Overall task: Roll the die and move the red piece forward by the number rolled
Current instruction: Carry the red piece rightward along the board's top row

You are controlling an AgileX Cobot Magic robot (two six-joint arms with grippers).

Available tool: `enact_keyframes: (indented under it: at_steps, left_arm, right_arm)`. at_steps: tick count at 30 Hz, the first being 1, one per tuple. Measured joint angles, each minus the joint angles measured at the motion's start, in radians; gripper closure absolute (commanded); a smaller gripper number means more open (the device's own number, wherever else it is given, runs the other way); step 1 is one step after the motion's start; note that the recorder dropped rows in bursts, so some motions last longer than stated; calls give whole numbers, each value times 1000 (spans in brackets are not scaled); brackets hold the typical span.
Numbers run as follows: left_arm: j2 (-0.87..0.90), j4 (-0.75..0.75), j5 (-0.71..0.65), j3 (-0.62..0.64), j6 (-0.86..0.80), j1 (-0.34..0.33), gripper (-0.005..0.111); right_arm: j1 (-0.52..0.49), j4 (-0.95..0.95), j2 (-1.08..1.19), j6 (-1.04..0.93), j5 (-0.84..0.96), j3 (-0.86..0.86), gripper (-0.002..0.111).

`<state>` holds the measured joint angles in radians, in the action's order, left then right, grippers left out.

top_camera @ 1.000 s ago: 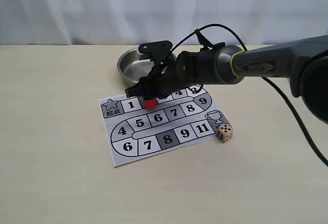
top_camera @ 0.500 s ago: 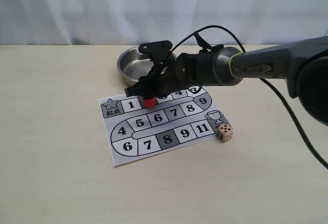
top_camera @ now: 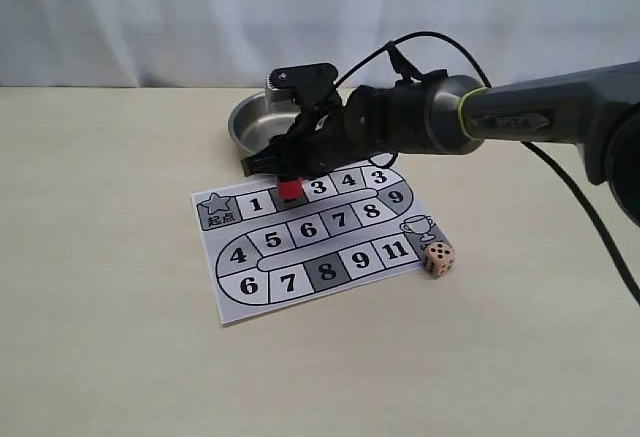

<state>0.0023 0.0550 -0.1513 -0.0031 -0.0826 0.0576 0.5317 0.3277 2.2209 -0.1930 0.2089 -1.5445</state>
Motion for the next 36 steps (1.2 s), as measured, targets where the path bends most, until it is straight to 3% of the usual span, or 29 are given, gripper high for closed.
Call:
enact_keyframes:
  at_steps: [18,23,30,36]
  left_arm:
    - [0,0,0,0,0,0,107]
    - [0,0,0,0,0,0,107]
    - [0,0,0,0,0,0,107]
    - [0,0,0,0,0,0,107]
  right_arm:
    - [-30,-96,-55,25,58,13,104]
    - [-42,-96,-108,31,-99,133,104]
    - [-42,-118,-146,100,-599,439,104]
    - [-40,-270,-79,224,-690,449,104]
